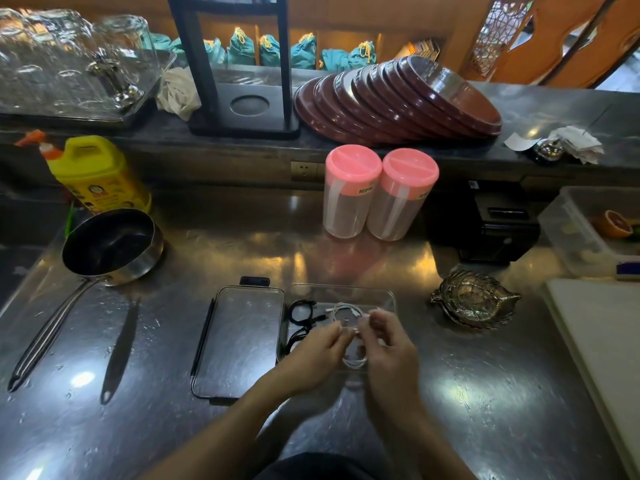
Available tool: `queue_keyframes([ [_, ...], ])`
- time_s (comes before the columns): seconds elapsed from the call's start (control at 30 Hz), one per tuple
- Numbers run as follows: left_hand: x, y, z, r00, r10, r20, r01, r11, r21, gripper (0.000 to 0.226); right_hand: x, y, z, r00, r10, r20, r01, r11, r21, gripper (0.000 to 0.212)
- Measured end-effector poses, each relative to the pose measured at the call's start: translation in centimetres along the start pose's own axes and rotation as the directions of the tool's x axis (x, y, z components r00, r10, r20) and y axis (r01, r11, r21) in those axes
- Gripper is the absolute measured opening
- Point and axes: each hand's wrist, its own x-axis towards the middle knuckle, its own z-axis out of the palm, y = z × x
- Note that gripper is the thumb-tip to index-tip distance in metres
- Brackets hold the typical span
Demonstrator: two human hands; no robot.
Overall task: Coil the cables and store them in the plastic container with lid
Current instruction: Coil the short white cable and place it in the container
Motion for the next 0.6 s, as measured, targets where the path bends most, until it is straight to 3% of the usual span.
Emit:
queue_keyframes([
  [0.07, -0.5, -0.7, 0.1, 0.999, 0.051, 0.004, -0.051, 0.998, 0.031, 0.029, 0.3, -0.5, -0.2, 0.98, 0.194, -0.037, -0.174, 0.937, 0.303, 0.005],
  [0.17, -0.8, -1.2, -0.3, 0.999, 0.045, 0.012, -0.045, 0.999, -0.002, 0.024, 0.1, -0.5, -0.6, 0.947, 0.318, -0.03, -0.27, 0.847, 0.458, 0.006],
  [0.3, -0.6, -0.7, -0.7, 0.998, 0.043, 0.041, -0.038, 0.995, -0.097, 0.016, 0.2, 1.5, -1.4, 0.881, 0.45, 0.149, -0.473, 0.82, 0.323, 0.013],
  [0.4, 0.4, -0.4, -0.9, 0.996, 0.047, 0.082, -0.04, 0.996, -0.084, 0.013, 0.3, 1.9, -1.6, 0.866, 0.451, 0.218, -0.492, 0.845, 0.207, 0.02],
  [0.53, 1.9, -0.2, -1.3, 0.99, 0.003, 0.142, 0.007, 0.998, -0.069, 0.02, 0.7, 1.6, -1.4, 0.834, 0.486, 0.262, -0.54, 0.817, 0.202, 0.032],
  [0.6, 2.3, 0.2, -1.7, 0.984, -0.02, 0.179, 0.039, 0.994, -0.103, 0.019, 0.8, 1.6, -1.6, 0.828, 0.488, 0.277, -0.547, 0.812, 0.204, 0.027],
])
